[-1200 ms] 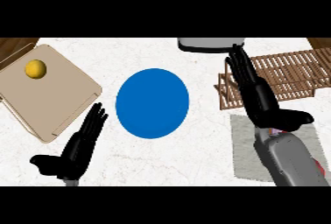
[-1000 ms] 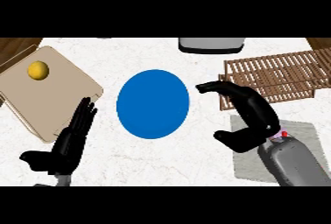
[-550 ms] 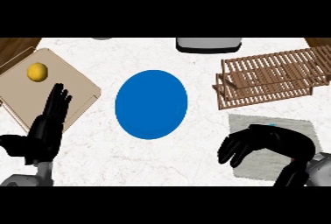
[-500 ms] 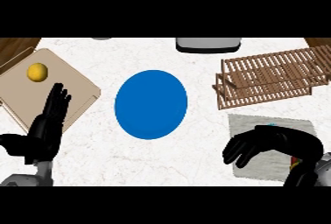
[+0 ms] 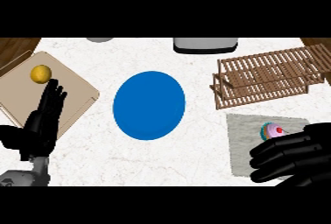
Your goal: Pick the bell pepper from the placemat and place it in the tiered shelf
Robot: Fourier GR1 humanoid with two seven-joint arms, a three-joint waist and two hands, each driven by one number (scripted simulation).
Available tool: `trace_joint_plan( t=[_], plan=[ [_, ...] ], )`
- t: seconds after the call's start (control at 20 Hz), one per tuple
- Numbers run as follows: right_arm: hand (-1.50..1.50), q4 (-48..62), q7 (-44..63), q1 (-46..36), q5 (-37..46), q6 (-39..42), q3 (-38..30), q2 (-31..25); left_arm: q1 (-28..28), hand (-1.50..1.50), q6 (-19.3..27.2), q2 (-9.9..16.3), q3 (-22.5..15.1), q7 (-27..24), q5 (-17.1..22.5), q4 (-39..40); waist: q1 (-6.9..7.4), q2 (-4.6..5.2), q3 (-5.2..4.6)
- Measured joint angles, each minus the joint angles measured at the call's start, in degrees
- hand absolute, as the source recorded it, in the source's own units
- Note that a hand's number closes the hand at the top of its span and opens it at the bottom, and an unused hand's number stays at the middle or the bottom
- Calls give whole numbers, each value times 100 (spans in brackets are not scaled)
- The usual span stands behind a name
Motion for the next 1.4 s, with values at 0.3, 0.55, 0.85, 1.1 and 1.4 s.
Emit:
trace_joint_plan(
  t=[0.3, 0.55, 0.85, 1.1, 1.4],
  plan=[
    [-150, -1116, -453, -142, 1177, -705, -495, -607, 86, 0, 79, 22, 34, 131, -2, -99, -126, -53, 26],
    [-150, -1587, -1035, 310, 2448, -1477, -688, -1015, 153, 0, 92, 84, 131, 196, 36, -204, -206, -25, 26],
    [-150, -1355, -1950, 1344, 4099, -2737, -586, -1260, 155, 0, 173, 73, 128, 285, -14, -322, -262, 7, 19],
    [-150, -603, -2674, 2256, 5396, -4158, -663, -1180, 198, 0, 200, 97, 153, 346, -45, -420, -257, 12, -2],
    [-150, 743, -3243, 3165, 6362, -5808, -877, -716, 20, 0, 239, 39, 43, 518, -179, -484, -125, 41, -31]
  ],
)
